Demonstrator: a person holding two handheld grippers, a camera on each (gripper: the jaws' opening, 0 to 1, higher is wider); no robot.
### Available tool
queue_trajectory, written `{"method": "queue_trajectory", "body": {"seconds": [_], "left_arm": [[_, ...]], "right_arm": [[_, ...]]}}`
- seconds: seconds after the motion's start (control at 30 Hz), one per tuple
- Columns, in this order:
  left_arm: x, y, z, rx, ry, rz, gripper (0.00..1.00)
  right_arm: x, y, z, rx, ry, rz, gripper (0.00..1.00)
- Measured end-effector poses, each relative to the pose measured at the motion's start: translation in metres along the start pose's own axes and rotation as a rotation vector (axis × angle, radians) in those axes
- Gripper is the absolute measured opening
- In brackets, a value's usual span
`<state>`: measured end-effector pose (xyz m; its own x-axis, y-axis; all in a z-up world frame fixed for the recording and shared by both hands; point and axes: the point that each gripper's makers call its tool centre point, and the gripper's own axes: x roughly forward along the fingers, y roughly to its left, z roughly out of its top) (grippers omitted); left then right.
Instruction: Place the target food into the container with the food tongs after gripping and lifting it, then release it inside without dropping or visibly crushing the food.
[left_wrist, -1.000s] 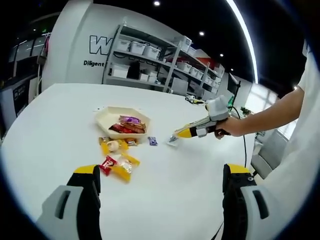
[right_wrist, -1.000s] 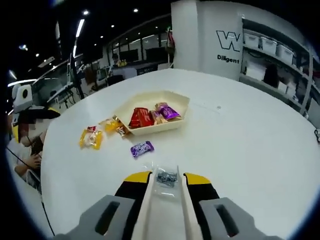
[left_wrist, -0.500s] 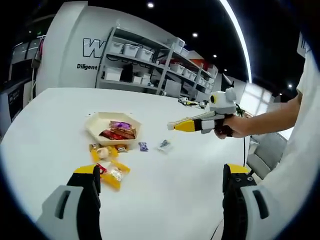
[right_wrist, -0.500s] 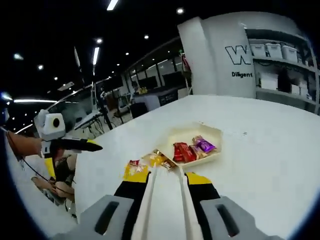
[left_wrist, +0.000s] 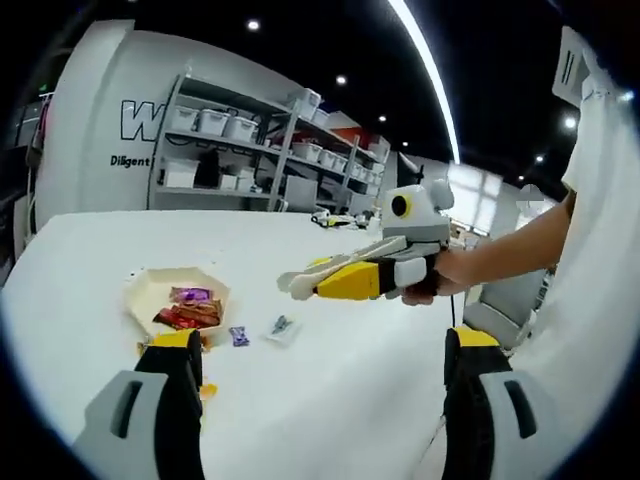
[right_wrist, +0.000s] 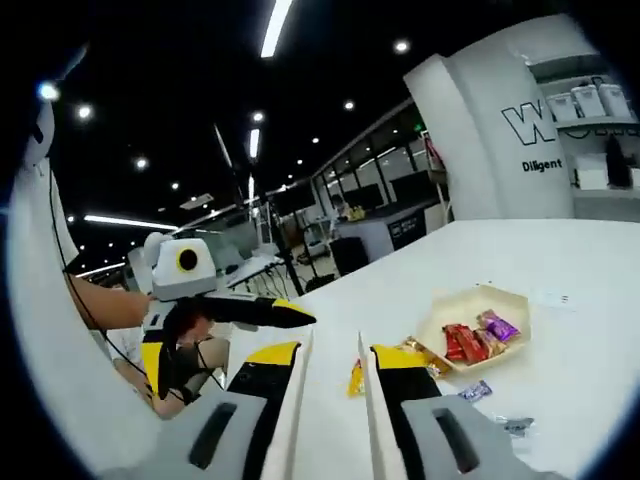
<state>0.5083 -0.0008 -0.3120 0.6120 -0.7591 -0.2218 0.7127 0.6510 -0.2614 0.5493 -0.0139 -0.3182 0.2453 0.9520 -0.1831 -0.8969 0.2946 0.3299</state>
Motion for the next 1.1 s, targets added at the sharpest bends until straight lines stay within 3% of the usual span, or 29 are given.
{"method": "queue_trajectory", "body": {"seconds": [0.43, 0.8, 1.1], "left_arm": [[0.014, -0.029, 0.004, -0.003, 0.010, -0.122, 0.97], [0.015, -0.041, 0.004, -0.002, 0.013, -0.161, 0.94], [0.015, -0.047, 0.004, -0.014, 0.020, -0.176, 0.98]], "right_arm": [[0.004, 0.006, 0.000, -0.008, 0.008, 0.013, 0.22], [0.008, 0.006, -0.009, -0.027, 0.047, 0.005, 0.22], [0.007, 0.010, -0.006, 0.003, 0.022, 0.004, 0.24]]}}
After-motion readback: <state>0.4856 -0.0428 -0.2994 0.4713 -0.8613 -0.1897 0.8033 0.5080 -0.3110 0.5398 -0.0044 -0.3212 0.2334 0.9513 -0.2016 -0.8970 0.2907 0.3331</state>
